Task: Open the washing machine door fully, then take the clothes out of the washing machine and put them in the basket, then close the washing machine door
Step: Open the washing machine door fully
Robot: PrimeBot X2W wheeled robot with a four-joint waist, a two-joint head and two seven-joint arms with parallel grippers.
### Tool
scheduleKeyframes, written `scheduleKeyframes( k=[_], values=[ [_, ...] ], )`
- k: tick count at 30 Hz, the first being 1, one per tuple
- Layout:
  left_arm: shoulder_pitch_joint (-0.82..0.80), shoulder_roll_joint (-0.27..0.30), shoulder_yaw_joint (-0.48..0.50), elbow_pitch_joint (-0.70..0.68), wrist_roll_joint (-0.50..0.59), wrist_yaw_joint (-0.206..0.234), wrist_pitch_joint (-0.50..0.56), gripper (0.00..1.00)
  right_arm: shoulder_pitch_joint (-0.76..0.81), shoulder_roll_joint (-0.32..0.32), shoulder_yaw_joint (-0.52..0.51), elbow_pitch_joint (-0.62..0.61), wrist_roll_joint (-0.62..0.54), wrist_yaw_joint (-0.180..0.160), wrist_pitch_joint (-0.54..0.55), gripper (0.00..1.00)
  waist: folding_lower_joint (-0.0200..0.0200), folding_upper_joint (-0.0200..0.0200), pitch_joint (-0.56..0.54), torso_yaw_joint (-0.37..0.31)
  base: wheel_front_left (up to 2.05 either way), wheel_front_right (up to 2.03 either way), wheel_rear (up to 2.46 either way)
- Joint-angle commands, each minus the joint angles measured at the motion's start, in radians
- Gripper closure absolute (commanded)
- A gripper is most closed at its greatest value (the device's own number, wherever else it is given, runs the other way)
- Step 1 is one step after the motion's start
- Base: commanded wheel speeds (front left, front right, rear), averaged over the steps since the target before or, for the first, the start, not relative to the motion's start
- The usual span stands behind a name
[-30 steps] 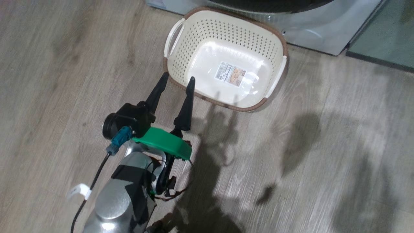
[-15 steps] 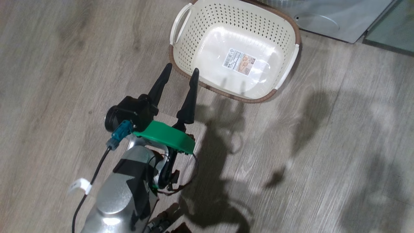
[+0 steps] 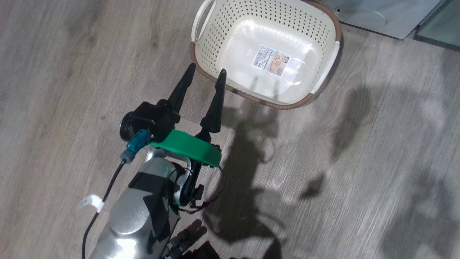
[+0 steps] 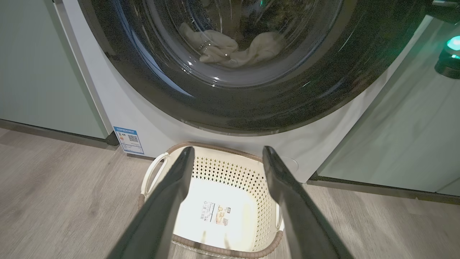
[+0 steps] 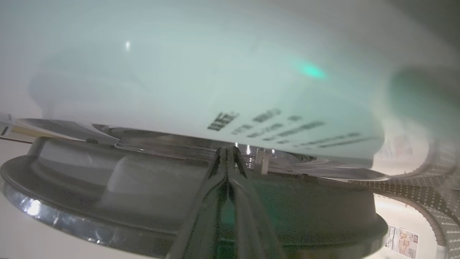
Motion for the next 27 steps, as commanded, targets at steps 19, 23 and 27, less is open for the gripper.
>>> scheduleKeyframes(
  k=[19, 23, 27],
  values=[
    [-0.001, 0.021, 0.042, -0.011, 0.011, -0.006, -0.006, 0.00, 0.094, 0.028, 0.089, -0.135, 0.034, -0.001, 0.136, 1.00, -0.0001, 0.0000, -0.073, -0.011, 0.00, 0.00, 0.00],
    [0.012, 0.021, 0.048, -0.003, 0.020, -0.011, -0.006, 0.00, 0.138, 0.034, 0.101, -0.163, 0.047, -0.001, 0.159, 1.00, -0.0001, 0.0000, -0.108, -0.009, 0.00, 0.00, 0.00],
    [0.030, 0.021, 0.064, 0.008, 0.034, -0.021, -0.006, 0.00, 0.185, 0.045, 0.115, -0.186, 0.056, -0.001, 0.181, 1.00, -0.0001, 0.0000, -0.145, -0.008, 0.00, 0.00, 0.00]
  ],
)
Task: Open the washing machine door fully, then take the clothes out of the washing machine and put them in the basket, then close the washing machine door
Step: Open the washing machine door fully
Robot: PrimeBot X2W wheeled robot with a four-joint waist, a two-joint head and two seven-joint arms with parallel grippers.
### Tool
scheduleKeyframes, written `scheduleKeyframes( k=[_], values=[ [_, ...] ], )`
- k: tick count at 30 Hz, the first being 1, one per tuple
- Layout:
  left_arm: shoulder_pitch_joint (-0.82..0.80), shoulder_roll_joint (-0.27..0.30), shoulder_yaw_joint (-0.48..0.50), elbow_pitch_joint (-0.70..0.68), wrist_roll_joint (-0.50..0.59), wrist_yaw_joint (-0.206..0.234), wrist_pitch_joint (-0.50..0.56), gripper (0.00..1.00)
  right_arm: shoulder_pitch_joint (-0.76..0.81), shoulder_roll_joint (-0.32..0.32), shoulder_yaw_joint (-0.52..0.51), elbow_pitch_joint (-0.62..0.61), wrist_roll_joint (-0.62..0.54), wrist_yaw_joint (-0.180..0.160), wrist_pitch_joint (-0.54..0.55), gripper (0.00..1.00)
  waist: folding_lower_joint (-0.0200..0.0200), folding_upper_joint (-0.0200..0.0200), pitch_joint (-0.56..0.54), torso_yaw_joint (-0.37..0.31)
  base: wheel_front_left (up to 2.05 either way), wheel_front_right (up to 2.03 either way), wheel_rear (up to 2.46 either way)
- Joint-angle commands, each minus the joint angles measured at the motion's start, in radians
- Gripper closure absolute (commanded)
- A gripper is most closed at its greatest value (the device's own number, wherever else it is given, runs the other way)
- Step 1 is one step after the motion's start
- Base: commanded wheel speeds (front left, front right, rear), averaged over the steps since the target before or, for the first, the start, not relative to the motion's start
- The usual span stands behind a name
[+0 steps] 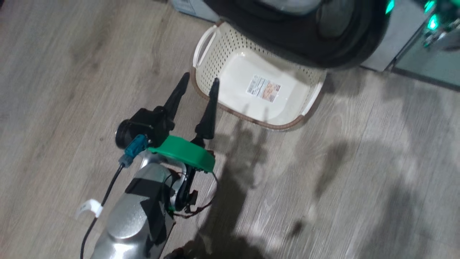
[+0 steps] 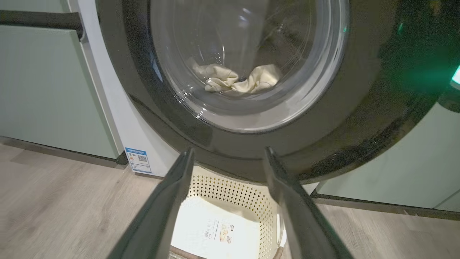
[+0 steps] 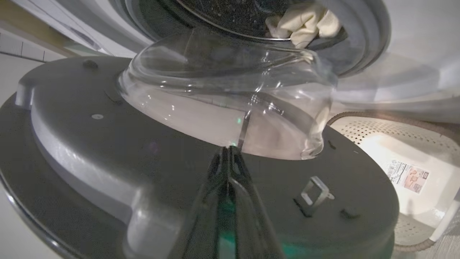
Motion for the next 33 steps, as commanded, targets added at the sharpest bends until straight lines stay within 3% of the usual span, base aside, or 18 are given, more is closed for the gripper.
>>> scheduleKeyframes(
  k=[1, 9, 33],
  values=[
    [0.012, 0.021, 0.042, -0.023, 0.014, -0.008, -0.006, 0.00, 0.012, 0.036, 0.009, -0.043, 0.010, 0.000, 0.012, 1.00, 0.0001, -0.0001, -0.023, 0.001, 0.00, 0.00, 0.00],
    [0.043, 0.021, 0.059, 0.005, 0.043, -0.037, -0.006, 0.00, 0.098, 0.071, 0.028, -0.056, 0.034, 0.000, 0.055, 1.00, 0.0001, -0.0001, -0.093, 0.013, 0.00, 0.00, 0.00],
    [0.106, 0.021, 0.112, 0.029, 0.082, -0.071, -0.006, 0.00, 0.287, 0.205, 0.097, -0.042, 0.053, 0.000, 0.114, 1.00, 0.0001, -0.0001, -0.220, 0.038, 0.00, 0.00, 0.00]
  ],
)
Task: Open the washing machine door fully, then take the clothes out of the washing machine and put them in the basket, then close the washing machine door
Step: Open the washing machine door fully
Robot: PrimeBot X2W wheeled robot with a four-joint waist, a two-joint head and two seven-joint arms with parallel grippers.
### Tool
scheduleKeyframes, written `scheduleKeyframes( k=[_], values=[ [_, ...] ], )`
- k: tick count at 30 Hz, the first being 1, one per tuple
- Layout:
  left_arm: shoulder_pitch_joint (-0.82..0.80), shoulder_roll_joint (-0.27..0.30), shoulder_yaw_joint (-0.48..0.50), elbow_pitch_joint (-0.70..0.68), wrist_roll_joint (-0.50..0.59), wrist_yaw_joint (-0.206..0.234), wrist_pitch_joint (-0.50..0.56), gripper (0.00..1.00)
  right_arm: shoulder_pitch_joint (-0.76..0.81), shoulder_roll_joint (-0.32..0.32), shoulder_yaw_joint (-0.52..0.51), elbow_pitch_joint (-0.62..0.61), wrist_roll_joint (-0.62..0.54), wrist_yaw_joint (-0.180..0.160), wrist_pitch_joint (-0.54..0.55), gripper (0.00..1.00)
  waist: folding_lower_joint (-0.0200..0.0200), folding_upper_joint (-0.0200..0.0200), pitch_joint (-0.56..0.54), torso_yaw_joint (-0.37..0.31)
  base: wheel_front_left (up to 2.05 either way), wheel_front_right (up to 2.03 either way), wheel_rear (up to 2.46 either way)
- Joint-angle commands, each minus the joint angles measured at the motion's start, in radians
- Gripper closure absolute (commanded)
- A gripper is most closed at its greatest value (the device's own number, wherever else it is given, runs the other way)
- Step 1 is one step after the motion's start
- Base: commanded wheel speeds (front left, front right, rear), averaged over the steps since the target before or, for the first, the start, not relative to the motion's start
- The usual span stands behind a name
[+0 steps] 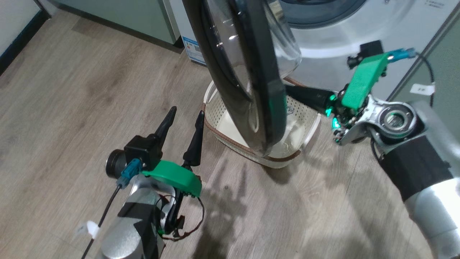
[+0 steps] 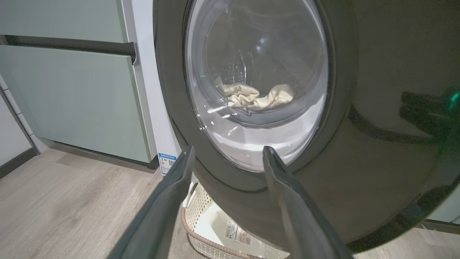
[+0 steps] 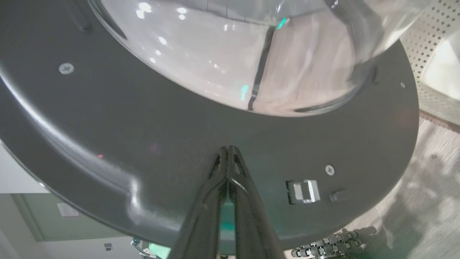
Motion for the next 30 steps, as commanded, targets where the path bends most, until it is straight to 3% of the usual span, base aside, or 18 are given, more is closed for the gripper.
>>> scheduleKeyframes(
  k=[1, 16, 19, 21, 22, 30],
  values=[
    [-0.010, 0.020, 0.042, -0.031, 0.007, -0.003, -0.006, 0.00, 0.002, 0.033, 0.012, -0.032, 0.011, 0.000, 0.009, 1.00, 0.0001, -0.0001, -0.005, 0.001, 0.00, 0.00, 0.00],
    [0.006, 0.020, 0.081, -0.023, 0.031, -0.022, -0.006, 0.00, 0.048, 0.044, -0.010, -0.043, 0.050, 0.000, -0.062, 0.99, 0.0001, -0.0001, -0.043, -0.021, 0.00, 0.00, 0.00],
    [0.009, 0.020, 0.101, -0.015, 0.042, -0.035, -0.006, 0.00, 0.062, 0.044, -0.032, -0.051, 0.048, 0.000, -0.089, 0.58, 0.0001, -0.0001, -0.060, -0.035, 0.00, 0.00, 0.00],
    [0.011, 0.020, 0.118, -0.010, 0.050, -0.048, -0.006, 0.00, 0.076, 0.044, -0.043, -0.056, 0.040, 0.000, -0.103, 0.04, 0.0001, -0.0001, -0.074, -0.047, 0.00, 0.00, 0.00],
    [0.012, 0.020, 0.127, -0.006, 0.052, -0.055, -0.006, 0.00, 0.084, 0.044, -0.050, -0.061, 0.033, 0.000, -0.114, 0.00, 0.0001, -0.0001, -0.081, -0.053, 0.00, 0.00, 0.00],
    [0.022, 0.037, 0.202, 0.019, 0.067, -0.094, -0.006, 0.00, 0.167, 0.037, -0.111, -0.097, -0.016, 0.000, -0.228, 0.00, 0.0001, -0.0001, -0.138, -0.108, 0.00, 0.00, 0.00]
  ],
)
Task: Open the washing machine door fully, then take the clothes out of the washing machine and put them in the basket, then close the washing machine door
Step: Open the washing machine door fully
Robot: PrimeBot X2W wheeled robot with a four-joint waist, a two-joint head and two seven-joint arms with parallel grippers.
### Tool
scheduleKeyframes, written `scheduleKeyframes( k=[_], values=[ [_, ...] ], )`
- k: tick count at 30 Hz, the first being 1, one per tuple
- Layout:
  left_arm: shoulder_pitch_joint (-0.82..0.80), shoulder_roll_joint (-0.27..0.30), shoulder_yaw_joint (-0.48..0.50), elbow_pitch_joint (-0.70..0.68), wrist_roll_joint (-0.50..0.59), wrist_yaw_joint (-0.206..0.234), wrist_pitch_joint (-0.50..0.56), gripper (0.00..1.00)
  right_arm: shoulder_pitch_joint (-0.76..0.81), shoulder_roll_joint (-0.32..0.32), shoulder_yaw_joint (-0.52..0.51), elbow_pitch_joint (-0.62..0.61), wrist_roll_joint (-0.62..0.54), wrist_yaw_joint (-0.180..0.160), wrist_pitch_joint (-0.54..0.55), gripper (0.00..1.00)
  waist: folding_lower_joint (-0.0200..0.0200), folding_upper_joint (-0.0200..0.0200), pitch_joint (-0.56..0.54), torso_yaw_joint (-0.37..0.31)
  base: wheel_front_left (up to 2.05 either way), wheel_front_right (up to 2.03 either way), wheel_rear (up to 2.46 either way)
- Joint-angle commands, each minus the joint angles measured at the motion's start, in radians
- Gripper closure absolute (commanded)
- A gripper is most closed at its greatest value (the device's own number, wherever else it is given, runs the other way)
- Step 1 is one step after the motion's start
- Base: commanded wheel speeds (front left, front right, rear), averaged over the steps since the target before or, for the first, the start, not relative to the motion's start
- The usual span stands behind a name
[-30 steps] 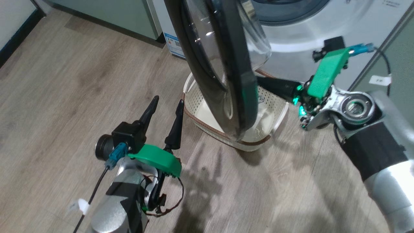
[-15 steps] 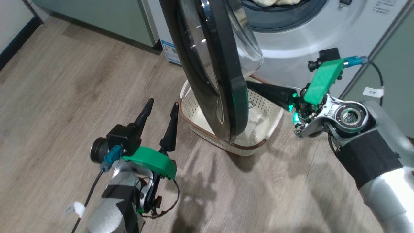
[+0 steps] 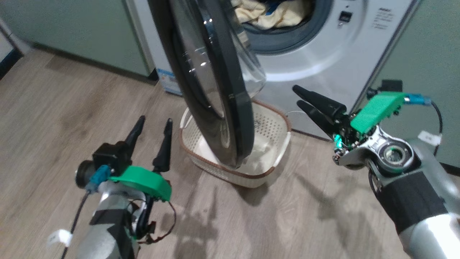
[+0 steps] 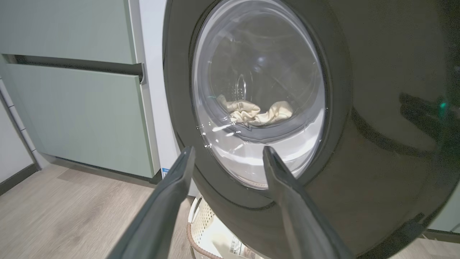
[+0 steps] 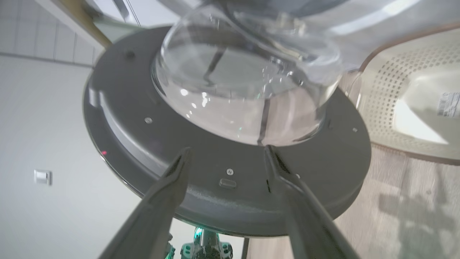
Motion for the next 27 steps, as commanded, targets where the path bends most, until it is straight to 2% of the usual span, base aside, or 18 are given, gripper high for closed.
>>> scheduleKeyframes(
  k=[1, 7, 15, 21, 27],
  values=[
    [-0.020, 0.026, 0.042, -0.028, 0.007, -0.004, -0.006, 0.00, -0.007, 0.013, -0.007, -0.040, -0.007, 0.000, -0.017, 0.00, 0.0000, -0.0001, -0.020, -0.022, 0.00, 0.00, 0.00],
    [-0.009, 0.055, 0.096, -0.012, 0.010, -0.021, -0.006, 0.00, 0.087, -0.007, -0.057, -0.087, -0.042, 0.000, -0.139, 0.00, 0.0000, -0.0001, -0.059, -0.080, 0.00, 0.00, 0.00],
    [0.026, 0.074, 0.164, -0.014, 0.007, -0.032, -0.006, 0.00, 0.215, -0.058, -0.069, -0.166, -0.091, 0.000, -0.276, 0.00, 0.0000, -0.0001, -0.093, -0.167, 0.00, 0.00, 0.00],
    [0.036, 0.078, 0.200, -0.017, 0.007, -0.036, -0.006, 0.00, 0.294, -0.125, -0.067, -0.219, -0.135, 0.000, -0.415, 0.00, 0.0000, -0.0001, -0.108, -0.215, 0.00, 0.00, 0.00],
    [0.045, 0.075, 0.218, -0.021, 0.007, -0.040, -0.006, 0.00, 0.351, -0.208, -0.015, -0.228, -0.225, 0.000, -0.622, 0.00, 0.0000, -0.0001, -0.120, -0.248, 0.00, 0.00, 0.00]
  ],
)
